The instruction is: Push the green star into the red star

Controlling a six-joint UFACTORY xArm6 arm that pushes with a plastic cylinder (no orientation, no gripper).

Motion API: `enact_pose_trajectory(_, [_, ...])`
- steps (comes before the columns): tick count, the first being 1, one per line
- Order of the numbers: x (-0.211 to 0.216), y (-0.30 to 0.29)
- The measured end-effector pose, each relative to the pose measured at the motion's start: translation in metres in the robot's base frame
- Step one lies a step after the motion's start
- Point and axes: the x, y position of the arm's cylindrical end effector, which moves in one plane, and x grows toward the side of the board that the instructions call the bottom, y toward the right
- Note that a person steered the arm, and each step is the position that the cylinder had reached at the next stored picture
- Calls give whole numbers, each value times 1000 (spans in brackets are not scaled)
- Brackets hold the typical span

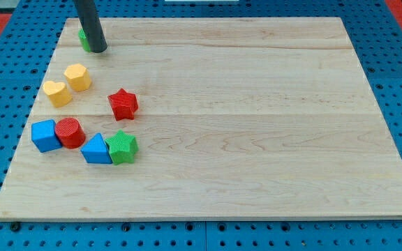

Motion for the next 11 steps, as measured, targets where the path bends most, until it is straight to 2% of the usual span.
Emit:
enact_pose_trajectory(2, [-35, 15])
enact_pose_trajectory(3, [46, 141])
enact_pose_trajectory(4, [171, 204])
enact_pose_trajectory(5, [274, 200])
enact_pose_trajectory(6, [292, 172])
enact_pose_trajectory(8, [277, 68])
enact_pose_trajectory(10, [191, 85])
enact_pose_trajectory(11, [228, 91])
